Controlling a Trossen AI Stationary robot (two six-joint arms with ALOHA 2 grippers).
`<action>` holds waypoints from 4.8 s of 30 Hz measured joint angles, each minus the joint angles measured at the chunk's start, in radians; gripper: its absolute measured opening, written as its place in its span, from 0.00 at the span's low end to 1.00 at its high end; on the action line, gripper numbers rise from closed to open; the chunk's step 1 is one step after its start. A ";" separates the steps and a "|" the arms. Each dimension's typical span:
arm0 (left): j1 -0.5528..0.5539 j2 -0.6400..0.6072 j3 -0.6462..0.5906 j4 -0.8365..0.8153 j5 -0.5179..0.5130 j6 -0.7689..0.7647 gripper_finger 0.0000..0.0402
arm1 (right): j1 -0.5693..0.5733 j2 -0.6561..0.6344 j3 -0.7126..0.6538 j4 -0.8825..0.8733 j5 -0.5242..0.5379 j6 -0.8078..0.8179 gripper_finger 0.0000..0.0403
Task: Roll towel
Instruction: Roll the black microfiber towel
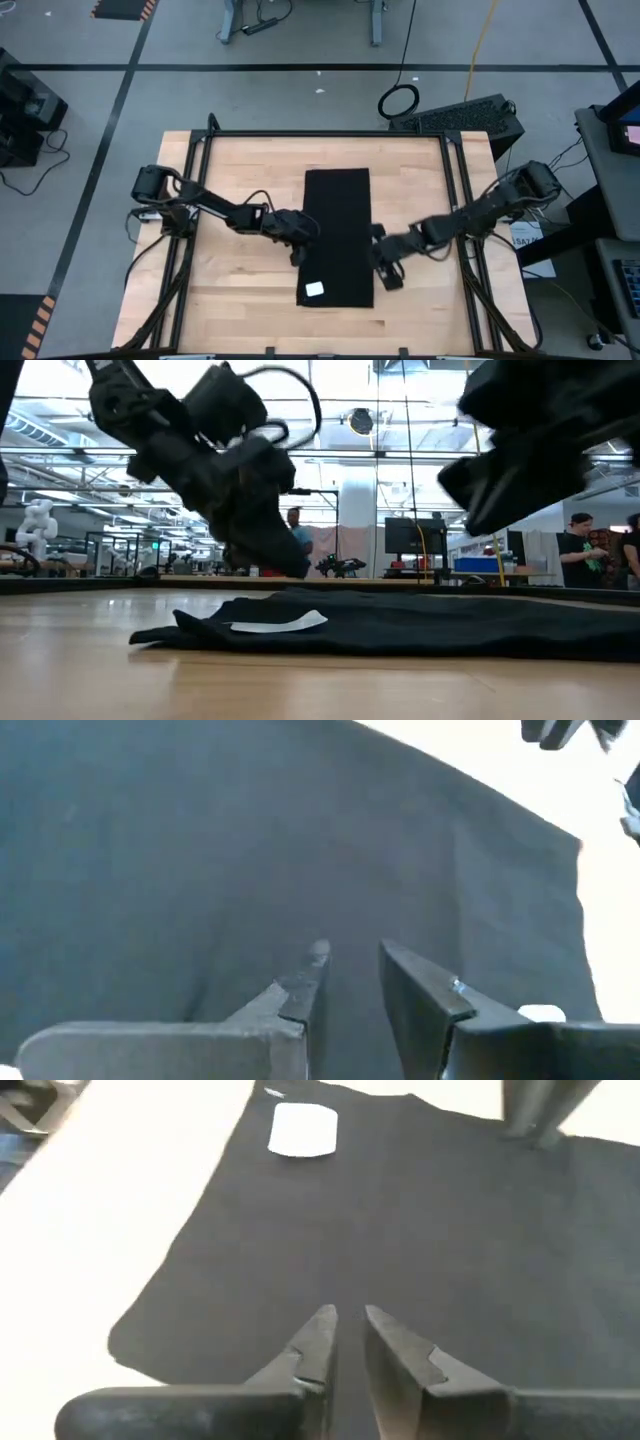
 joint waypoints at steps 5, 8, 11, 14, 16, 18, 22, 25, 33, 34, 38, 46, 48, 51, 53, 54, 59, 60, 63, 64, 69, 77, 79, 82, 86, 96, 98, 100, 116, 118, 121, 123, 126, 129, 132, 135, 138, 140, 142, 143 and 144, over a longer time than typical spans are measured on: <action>-0.057 -0.060 -0.001 0.010 -0.005 0.122 0.23 | 0.179 0.018 -0.002 0.010 0.109 0.061 0.22; -0.123 -0.077 0.002 0.019 -0.005 0.148 0.23 | 0.260 0.038 -0.002 0.035 0.172 0.113 0.30; -0.201 -0.075 0.001 0.014 -0.037 0.170 0.23 | 0.323 0.067 -0.002 0.093 0.218 0.127 0.37; -0.292 -0.075 0.001 0.014 -0.112 0.164 0.24 | 0.362 0.101 -0.001 0.164 0.267 0.146 0.44; -0.348 -0.075 0.001 0.015 -0.174 0.163 0.27 | 0.378 0.121 -0.002 0.204 0.295 0.169 0.48; -0.403 -0.075 0.001 0.019 -0.245 0.152 0.31 | 0.387 0.141 -0.002 0.248 0.307 0.183 0.51; -0.493 -0.075 0.001 0.018 -0.369 0.116 0.46 | 0.406 0.205 -0.002 0.325 0.340 0.223 0.55; -0.548 -0.075 0.001 0.018 -0.456 0.114 0.58 | 0.410 0.270 -0.002 0.416 0.345 0.232 0.57; -0.635 -0.072 0.001 0.014 -0.479 0.183 0.69 | 0.415 0.399 -0.002 0.656 0.345 0.248 0.57; -0.642 -0.072 0.001 0.016 -0.477 0.167 0.69 | 0.416 0.404 -0.002 0.671 0.345 0.248 0.58; -0.665 -0.072 0.001 0.022 -0.473 0.090 0.69 | 0.417 0.406 -0.002 0.674 0.369 0.273 0.65; -0.726 -0.015 0.002 0.093 -0.561 0.096 0.71 | 0.427 0.406 -0.002 0.667 0.436 0.286 0.80; -0.742 0.006 0.002 0.108 -0.585 0.111 0.74 | 0.430 0.406 -0.002 0.665 0.449 0.299 0.79; -0.753 0.035 0.002 0.141 -0.613 0.113 0.81 | 0.430 0.406 -0.001 0.630 0.449 0.330 0.77; -0.756 0.057 0.002 0.156 -0.628 0.113 0.86 | 0.430 0.406 -0.002 0.612 0.449 0.349 0.75; -0.756 0.067 0.002 0.166 -0.633 0.113 0.88 | 0.430 0.406 -0.002 0.610 0.449 0.355 0.75; -0.756 0.098 0.008 0.212 -0.633 0.119 0.92 | 0.430 0.406 -0.002 0.614 0.448 0.356 0.74; -0.756 0.101 0.012 0.211 -0.633 0.121 0.92 | 0.430 0.406 -0.002 0.616 0.449 0.355 0.74; -0.761 0.105 0.022 0.211 -0.633 0.149 0.91 | 0.428 0.412 -0.002 0.624 0.449 0.354 0.74; -0.761 0.105 0.022 0.207 -0.633 0.161 0.90 | 0.427 0.415 -0.002 0.626 0.449 0.352 0.74; -0.761 0.105 0.023 0.207 -0.632 0.169 0.89 | 0.427 0.438 -0.002 0.683 0.451 0.324 0.74; -0.746 0.105 0.023 0.203 -0.625 0.140 0.89 | 0.428 0.459 -0.002 0.707 0.449 0.271 0.78; -0.737 0.105 0.023 0.196 -0.626 0.159 0.89 | 0.428 0.459 -0.002 0.708 0.470 0.253 0.81; -0.733 0.105 0.023 0.195 -0.613 0.171 0.89 | 0.428 0.459 -0.002 0.706 0.477 0.250 0.85; -0.735 0.105 0.023 0.188 -0.557 0.222 0.89 | 0.434 0.459 -0.002 0.701 0.472 0.252 0.86; -0.706 0.105 0.040 0.178 -0.546 0.332 0.89 | 0.488 0.459 -0.002 0.648 0.499 0.282 0.78; -0.685 0.105 0.052 0.160 -0.533 0.354 0.89 | 0.498 0.459 -0.002 0.646 0.522 0.289 0.78; -0.661 0.105 0.058 0.130 -0.490 0.355 0.89 | 0.502 0.459 -0.002 0.643 0.529 0.301 0.78; -0.558 0.105 0.060 0.065 -0.344 0.514 0.63 | 0.502 0.459 -0.002 0.663 0.534 0.396 0.78; -0.557 0.105 0.060 0.069 -0.342 0.513 0.62 | 0.502 0.459 -0.002 0.664 0.534 0.413 0.78; -0.557 0.115 0.060 0.072 -0.342 0.512 0.62 | 0.502 0.459 -0.002 0.663 0.534 0.423 0.78; -0.565 0.126 0.059 0.066 -0.341 0.539 0.62 | 0.502 0.459 -0.002 0.663 0.532 0.423 0.78; -0.574 0.152 0.060 0.072 -0.342 0.556 0.62 | 0.502 0.459 -0.002 0.663 0.528 0.423 0.78; -0.579 0.162 0.060 0.074 -0.343 0.556 0.62 | 0.502 0.459 -0.002 0.656 0.528 0.442 0.78; -0.580 0.163 0.062 0.072 -0.351 0.556 0.62 | 0.502 0.459 -0.002 0.644 0.528 0.468 0.78; -0.580 0.164 0.079 0.063 -0.350 0.565 0.62 | 0.502 0.459 -0.001 0.630 0.529 0.482 0.78; -0.576 0.164 0.106 0.015 -0.351 0.591 0.62 | 0.502 0.459 -0.001 0.621 0.528 0.494 0.78; -0.571 0.164 0.124 -0.018 -0.353 0.622 0.62 | 0.502 0.459 -0.001 0.620 0.528 0.494 0.78; -0.559 0.164 0.143 -0.040 -0.344 0.644 0.62 | 0.502 0.459 -0.001 0.617 0.528 0.494 0.78; -0.549 0.164 0.151 -0.058 -0.336 0.645 0.62 | 0.501 0.459 -0.001 0.618 0.528 0.494 0.78; -0.536 0.164 0.155 -0.082 -0.328 0.643 0.62 | 0.501 0.458 -0.001 0.618 0.529 0.494 0.78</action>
